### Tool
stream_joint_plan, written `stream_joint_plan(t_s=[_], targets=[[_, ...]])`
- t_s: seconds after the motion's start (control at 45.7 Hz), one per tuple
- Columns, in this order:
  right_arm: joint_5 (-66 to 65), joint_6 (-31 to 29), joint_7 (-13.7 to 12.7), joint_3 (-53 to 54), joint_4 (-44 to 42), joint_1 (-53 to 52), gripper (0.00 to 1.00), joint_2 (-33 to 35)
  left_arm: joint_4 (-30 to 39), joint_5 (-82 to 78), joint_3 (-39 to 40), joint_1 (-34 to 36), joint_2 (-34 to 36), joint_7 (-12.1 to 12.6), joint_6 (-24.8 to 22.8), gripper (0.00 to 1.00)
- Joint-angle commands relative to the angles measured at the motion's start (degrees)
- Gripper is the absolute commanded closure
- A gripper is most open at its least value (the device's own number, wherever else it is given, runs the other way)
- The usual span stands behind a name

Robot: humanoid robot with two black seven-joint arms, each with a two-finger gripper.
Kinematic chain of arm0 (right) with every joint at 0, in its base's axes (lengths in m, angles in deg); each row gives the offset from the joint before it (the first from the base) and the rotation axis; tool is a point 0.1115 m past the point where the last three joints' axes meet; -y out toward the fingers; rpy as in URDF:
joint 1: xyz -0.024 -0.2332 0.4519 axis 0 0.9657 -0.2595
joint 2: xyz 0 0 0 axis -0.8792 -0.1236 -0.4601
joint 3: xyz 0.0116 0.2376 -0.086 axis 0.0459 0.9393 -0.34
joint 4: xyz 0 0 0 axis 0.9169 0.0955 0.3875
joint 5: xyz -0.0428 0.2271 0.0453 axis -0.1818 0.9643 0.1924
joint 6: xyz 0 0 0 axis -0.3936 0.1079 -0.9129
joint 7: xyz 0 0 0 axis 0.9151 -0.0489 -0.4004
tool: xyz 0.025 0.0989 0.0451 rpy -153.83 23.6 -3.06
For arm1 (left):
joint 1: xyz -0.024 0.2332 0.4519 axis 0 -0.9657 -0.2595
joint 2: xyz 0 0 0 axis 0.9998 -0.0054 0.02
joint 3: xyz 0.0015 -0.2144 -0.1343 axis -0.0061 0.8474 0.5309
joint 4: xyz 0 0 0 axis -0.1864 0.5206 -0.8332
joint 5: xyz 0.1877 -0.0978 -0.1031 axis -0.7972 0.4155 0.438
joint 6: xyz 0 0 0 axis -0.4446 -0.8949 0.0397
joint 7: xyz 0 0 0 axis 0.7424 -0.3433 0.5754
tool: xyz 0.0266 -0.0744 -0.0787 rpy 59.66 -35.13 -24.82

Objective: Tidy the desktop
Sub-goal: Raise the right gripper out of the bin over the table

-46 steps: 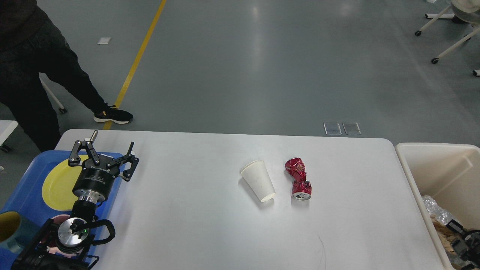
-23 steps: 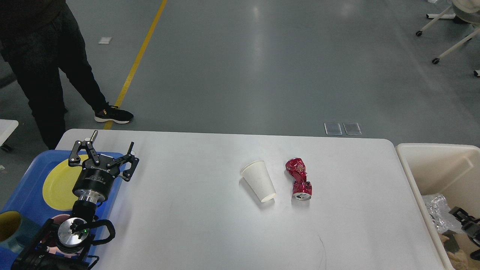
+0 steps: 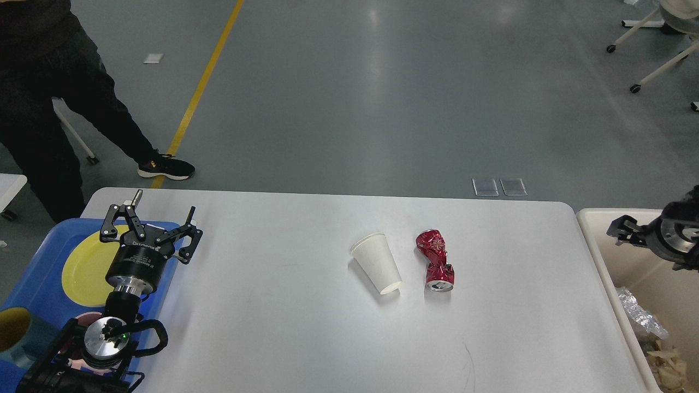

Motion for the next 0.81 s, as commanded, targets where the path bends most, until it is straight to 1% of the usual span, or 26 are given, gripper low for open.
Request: stream_joint_plan(t_s=[0.0,0.153,0.219,0.241,0.306,0.438,0.634,0.788], targets=[[0.1,-7.9,0.0,-4.5,7.1,-12.3,0.00,-3.2,0.0,0.0,0.0,0.0,0.0,0.0,0.0,0.03],[0.3,-22.9,0.0,-4.7,12.7,-25.8,0.00,-6.0,0.0,0.0,0.0,0.0,-0.1,0.0,0.0,0.03],[0.3,-27.0,0.0,-4.6,17.5,-31.7,0.00,-7.3,0.0,0.0,0.0,0.0,0.0,0.0,0.0,0.03],[0.3,-28.1,0.0,-4.6,20.5,-34.6,0.00,-7.8,0.0,0.0,0.0,0.0,-0.1,0.0,0.1,0.03],[0.5,-29.2,0.0,-4.4,25.9,-40.5,0.00,-8.9,0.0,0.0,0.0,0.0,0.0,0.0,0.0,0.03],[0.8,-31.2,0.0,-3.9,32.8,-48.7,0.00,-11.3,0.0,0.0,0.0,0.0,0.0,0.0,0.1,0.03],[1.0,-32.4,0.2,-0.5,38.3,-55.7,0.00,-14.1,0.0,0.0,0.0,0.0,0.0,0.0,0.1,0.03],[0.9,-31.4,0.2,4.1,39.6,-56.7,0.00,-14.8,0.0,0.0,0.0,0.0,-0.1,0.0,0.0,0.03]])
